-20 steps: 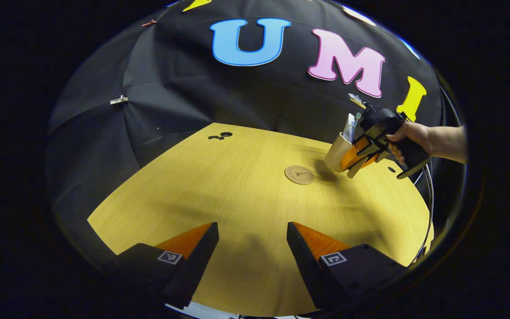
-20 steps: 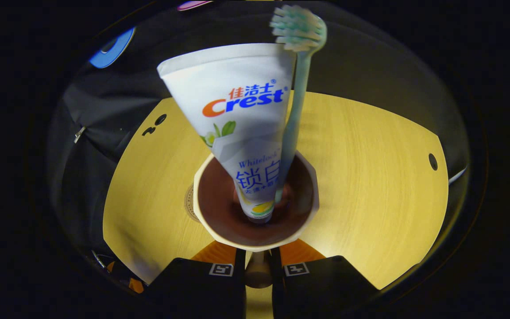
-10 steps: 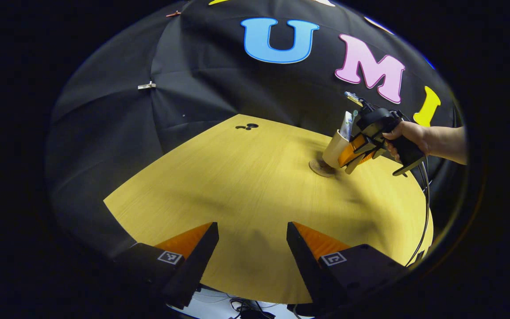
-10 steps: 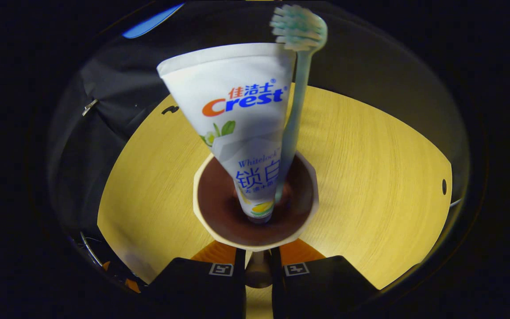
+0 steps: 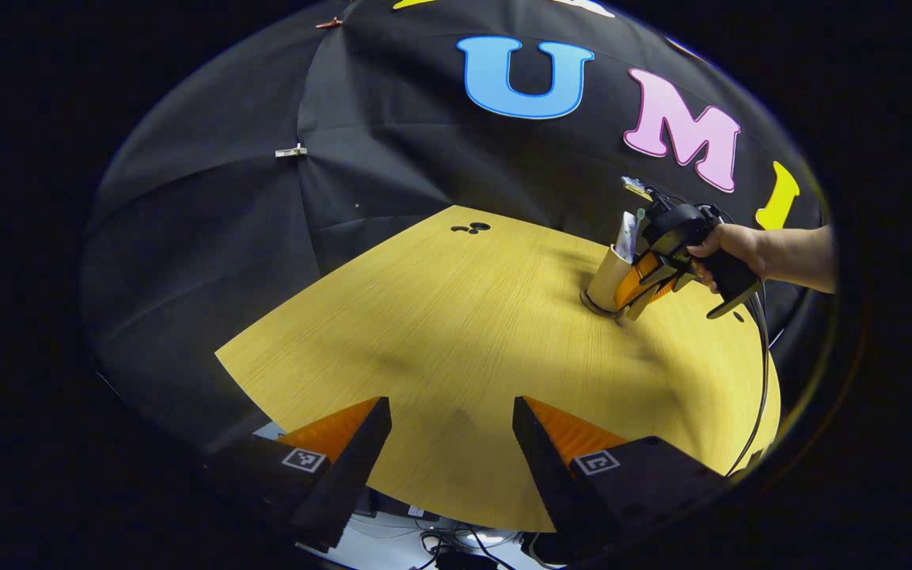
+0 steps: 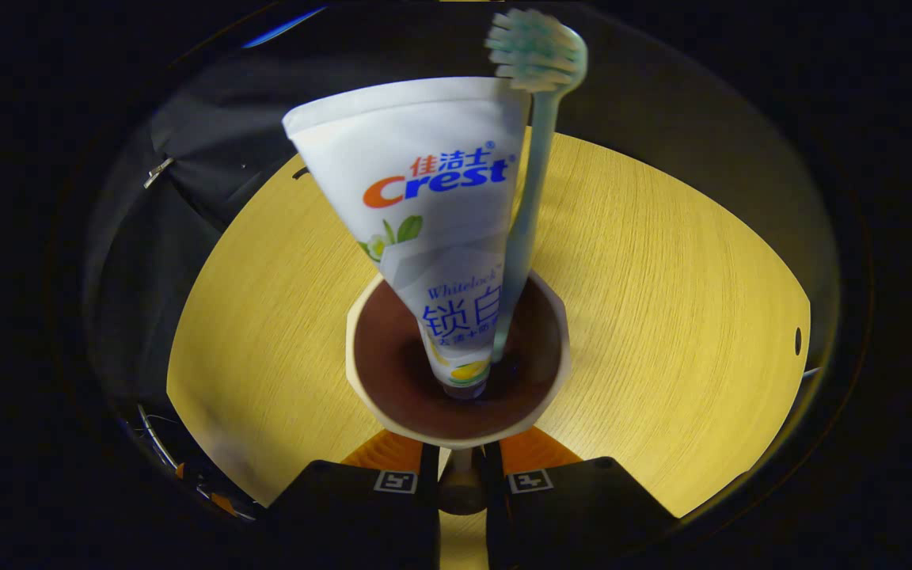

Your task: Put the toothbrush and toothpaste on the desktop into the cup, then pick up the cup and place it on the coaster on the desktop.

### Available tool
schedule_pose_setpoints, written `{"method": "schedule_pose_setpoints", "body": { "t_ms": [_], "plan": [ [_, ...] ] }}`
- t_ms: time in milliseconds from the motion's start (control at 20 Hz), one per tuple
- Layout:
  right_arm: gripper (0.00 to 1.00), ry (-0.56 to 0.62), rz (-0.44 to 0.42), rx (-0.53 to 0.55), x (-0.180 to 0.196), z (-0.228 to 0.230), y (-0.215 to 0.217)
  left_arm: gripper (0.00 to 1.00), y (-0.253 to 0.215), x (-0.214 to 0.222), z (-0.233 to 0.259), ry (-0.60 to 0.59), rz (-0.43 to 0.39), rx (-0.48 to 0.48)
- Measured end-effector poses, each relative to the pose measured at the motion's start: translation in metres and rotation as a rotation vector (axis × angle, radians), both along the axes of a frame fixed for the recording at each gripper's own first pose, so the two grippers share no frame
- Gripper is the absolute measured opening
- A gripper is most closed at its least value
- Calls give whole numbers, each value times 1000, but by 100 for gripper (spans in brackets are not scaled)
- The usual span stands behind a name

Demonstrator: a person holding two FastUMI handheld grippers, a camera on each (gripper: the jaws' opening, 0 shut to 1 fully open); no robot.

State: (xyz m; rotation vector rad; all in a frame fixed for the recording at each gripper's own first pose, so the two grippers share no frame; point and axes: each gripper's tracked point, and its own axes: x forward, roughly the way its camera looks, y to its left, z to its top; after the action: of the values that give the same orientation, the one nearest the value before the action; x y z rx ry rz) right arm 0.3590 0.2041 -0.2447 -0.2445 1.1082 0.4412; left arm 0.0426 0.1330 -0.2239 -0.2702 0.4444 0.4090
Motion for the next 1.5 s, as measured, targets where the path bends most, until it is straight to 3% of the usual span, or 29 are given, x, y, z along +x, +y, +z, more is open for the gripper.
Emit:
{"method": "schedule_pose_setpoints", "body": {
  "t_ms": [50, 100, 150, 200, 250, 300, 350, 400, 450, 500, 600, 650, 750, 800, 1000, 1200, 1500],
  "plan": [
    [20, -12, 7, -7, 4, -3, 5, 98, 0, -1, -1, 3, -1, 1],
    [33, -10, 11, -17, -1, -1, 5, 98, 1, -1, 0, 3, -1, 3],
    [22, -12, 6, -20, 0, 0, 4, 98, 0, -2, 1, 3, -2, 3],
    [28, -8, 0, -20, 0, 1, 2, 98, 0, -2, 2, 3, -3, 3],
    [22, -5, -6, -17, 0, 3, 1, 98, 0, -1, 3, 1, -5, 4],
    [30, -2, -10, -3, -3, 7, 0, 98, -1, 0, 5, -2, -8, 7],
    [25, -2, -14, 20, -5, 15, 1, 98, -1, 1, 9, -8, -12, 12],
    [29, -12, -20, 37, -6, 26, 0, 98, -2, 2, 14, -15, -18, 15],
    [40, -23, -24, 52, -6, 34, 1, 98, -3, 3, 17, -23, -26, 17],
    [43, -36, -29, 60, -8, 42, -1, 100, -5, 5, 22, -29, -34, 21],
    [72, -55, -32, 82, -14, 59, -5, 98, -8, 9, 32, -43, -52, 33],
    [81, -72, -33, 90, -16, 69, -8, 98, -11, 11, 38, -54, -63, 37],
    [87, -113, -37, 118, -21, 93, -14, 98, -16, 14, 49, -72, -84, 42],
    [98, -133, -44, 135, -26, 106, -18, 98, -19, 15, 55, -82, -96, 45],
    [98, -235, -63, 195, -50, 162, -42, 98, -34, 23, 76, -124, -155, 52],
    [99, -416, -83, 191, -75, 213, -80, 98, -54, 25, 101, -172, -213, 68],
    [98, -600, -199, 237, -150, 253, -133, 98, -86, 14, 136, -217, -260, 105]
  ]
}}
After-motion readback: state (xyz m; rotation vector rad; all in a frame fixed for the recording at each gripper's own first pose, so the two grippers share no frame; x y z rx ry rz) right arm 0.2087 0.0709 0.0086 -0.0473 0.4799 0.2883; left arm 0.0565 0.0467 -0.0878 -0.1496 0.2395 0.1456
